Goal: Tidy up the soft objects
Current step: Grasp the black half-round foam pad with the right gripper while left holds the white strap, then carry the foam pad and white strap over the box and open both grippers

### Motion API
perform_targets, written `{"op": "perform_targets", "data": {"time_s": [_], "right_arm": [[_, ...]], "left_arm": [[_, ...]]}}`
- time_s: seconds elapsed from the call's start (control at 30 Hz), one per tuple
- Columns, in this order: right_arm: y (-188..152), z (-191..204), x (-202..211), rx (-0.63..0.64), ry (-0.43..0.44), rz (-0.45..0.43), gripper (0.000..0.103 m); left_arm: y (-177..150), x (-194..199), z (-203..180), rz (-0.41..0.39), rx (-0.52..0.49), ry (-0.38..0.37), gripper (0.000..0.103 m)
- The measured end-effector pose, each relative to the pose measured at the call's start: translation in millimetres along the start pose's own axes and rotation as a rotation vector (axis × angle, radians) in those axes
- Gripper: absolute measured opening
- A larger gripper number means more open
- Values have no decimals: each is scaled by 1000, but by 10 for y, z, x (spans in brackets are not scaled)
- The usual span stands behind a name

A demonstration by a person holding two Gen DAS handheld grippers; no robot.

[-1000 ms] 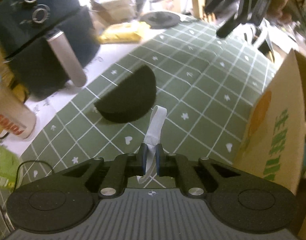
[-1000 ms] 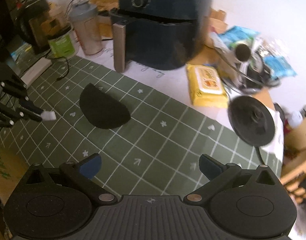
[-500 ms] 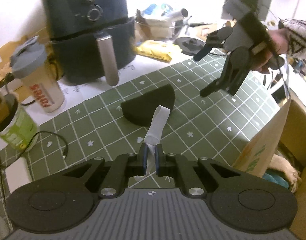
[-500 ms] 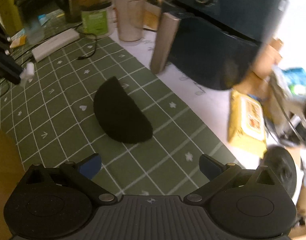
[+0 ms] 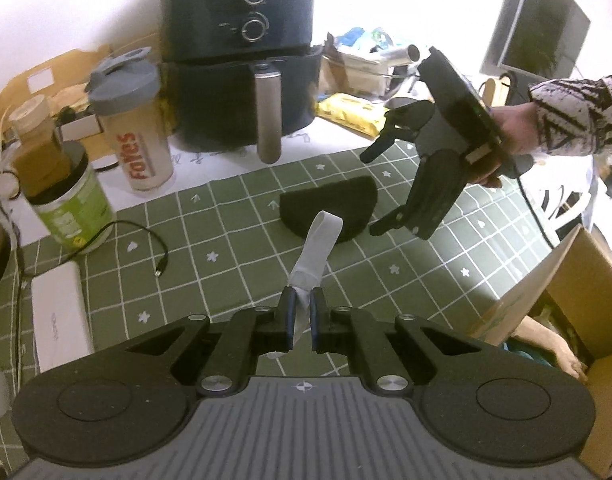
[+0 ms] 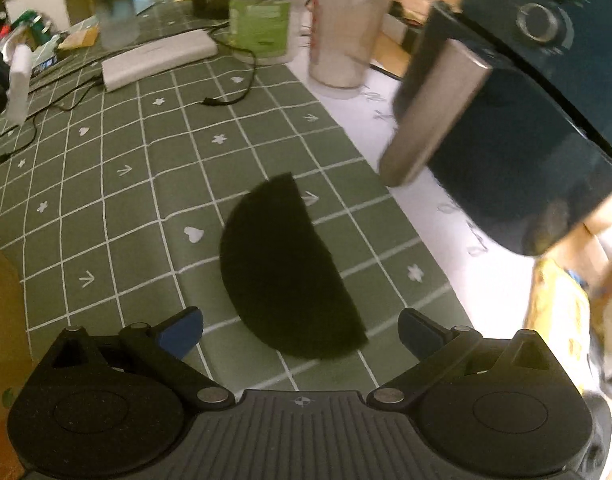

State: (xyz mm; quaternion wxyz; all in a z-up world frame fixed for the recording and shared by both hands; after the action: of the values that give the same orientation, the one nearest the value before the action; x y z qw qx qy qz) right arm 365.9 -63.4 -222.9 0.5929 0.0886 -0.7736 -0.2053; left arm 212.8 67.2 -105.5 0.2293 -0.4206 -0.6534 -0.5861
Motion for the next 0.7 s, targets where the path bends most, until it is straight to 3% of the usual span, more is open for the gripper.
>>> {"op": "perform_targets", "data": {"time_s": [0.07, 0.27, 0.7], "right_arm": [[50, 16, -73, 16, 0, -3, 102], [145, 19, -253, 8, 8, 64, 73], [59, -70, 303, -80, -48, 59, 68]], "left_arm": [[-23, 23, 33, -1, 16, 5, 8], [-67, 61, 108, 2, 54, 25, 8], [69, 178, -9, -47, 44, 7, 8]]}}
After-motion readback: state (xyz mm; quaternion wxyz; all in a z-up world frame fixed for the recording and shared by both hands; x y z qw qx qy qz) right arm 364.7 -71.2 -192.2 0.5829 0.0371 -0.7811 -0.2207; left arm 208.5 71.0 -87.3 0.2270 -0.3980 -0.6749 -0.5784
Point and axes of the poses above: each gripper's, at about its wrist camera, not at the fingertips, and x roughly against the way its jaws point, z to its left, y to its top, the point moved 6 cm from there along -x, roughly the way its jaws point, and after that the axes turned 14 degrees about x, right-handed, at the moved point
